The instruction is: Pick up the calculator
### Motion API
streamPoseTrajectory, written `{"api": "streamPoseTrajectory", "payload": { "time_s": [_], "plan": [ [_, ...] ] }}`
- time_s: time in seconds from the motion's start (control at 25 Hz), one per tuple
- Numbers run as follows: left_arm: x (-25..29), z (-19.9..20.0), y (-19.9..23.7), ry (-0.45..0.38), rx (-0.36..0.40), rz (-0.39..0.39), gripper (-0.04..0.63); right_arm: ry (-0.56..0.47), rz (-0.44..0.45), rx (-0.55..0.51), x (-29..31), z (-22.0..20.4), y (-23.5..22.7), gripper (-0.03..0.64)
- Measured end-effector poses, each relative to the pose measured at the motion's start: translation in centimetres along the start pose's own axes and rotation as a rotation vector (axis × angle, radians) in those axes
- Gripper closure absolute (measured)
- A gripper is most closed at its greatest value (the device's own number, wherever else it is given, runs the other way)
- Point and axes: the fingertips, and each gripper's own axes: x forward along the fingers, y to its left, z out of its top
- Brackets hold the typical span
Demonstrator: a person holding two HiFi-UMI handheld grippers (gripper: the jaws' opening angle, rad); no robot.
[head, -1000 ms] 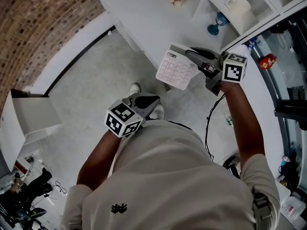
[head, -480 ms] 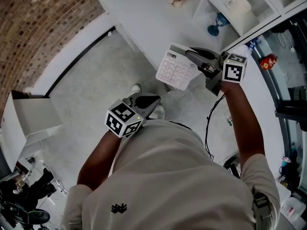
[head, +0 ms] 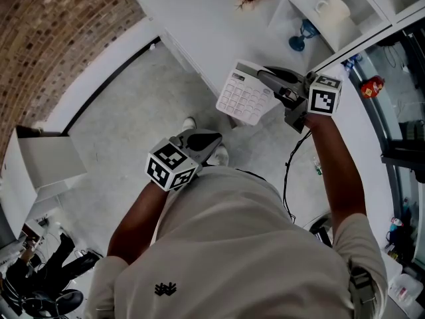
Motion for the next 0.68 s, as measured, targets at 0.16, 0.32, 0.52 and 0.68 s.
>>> {"api": "streamPoseTrajectory", "payload": {
  "time_s": [0.16, 0.32, 0.52, 0.68],
  "plan": [
    [0.1, 0.3, 0.4, -0.001, 0.000, -0.003, 0.589, -0.001, 0.001, 0.004, 0.1, 0.2, -0.2, 0.557],
    [0.1, 0.3, 0.7, -0.003, 0.000, -0.006, 0.589, 0.001, -0.003, 0.001, 0.1, -0.1, -0.3, 0.558],
    [0.1, 0.7, 1.3, -0.003, 0.000, -0.014, 0.589, 0.002, -0.010, 0.007, 0.2, 0.2, -0.8, 0.557],
    [-0.2, 0.4, 0.5, -0.004, 0.003, -0.024, 0.589, -0.001, -0.021, 0.009, -0.3, -0.4, -0.2, 0.557]
  ]
}}
